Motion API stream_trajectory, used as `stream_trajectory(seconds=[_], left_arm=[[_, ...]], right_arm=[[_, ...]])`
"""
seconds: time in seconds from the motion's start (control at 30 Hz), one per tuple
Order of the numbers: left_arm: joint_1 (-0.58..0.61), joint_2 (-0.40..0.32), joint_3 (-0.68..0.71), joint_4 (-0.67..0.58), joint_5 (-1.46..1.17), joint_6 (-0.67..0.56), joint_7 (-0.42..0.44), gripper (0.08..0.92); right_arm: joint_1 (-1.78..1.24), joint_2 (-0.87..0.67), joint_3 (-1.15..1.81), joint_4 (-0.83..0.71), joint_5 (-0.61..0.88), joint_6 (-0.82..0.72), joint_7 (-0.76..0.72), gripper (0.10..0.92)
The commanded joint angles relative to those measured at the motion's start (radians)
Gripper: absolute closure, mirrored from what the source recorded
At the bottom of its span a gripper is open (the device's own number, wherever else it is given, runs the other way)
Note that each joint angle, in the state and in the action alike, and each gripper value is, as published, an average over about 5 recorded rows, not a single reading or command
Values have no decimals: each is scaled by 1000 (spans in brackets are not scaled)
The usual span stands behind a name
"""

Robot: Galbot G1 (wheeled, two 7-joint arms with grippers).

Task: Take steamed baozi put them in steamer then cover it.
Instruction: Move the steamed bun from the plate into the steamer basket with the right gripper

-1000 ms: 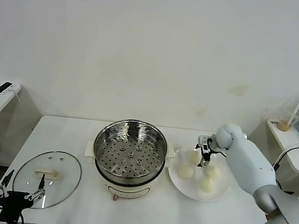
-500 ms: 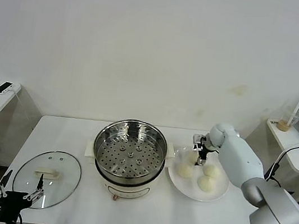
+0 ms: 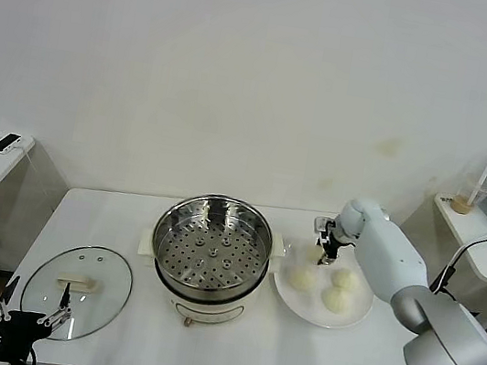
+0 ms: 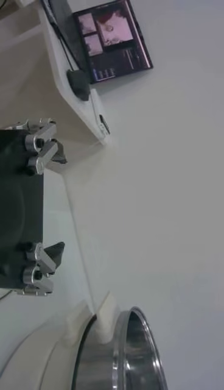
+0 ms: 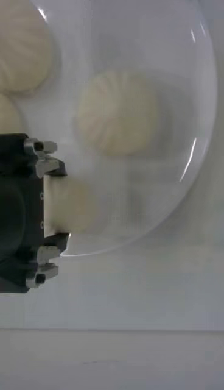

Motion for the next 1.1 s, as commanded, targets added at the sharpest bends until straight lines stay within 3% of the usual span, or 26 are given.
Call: stream_trajectory(seconds=[0.03, 0.57, 1.1], left_arm=[[0, 2, 1, 2, 1, 1, 0, 177], [-15, 13, 37, 42, 6, 4, -3, 177], [3, 21, 37, 15, -11, 11, -2, 177]], right_arm=[[6, -38, -28, 69, 42, -10, -14, 457], [270, -330, -391, 569, 574, -112, -18, 449], [622, -185, -741, 739, 891, -31, 60, 448]])
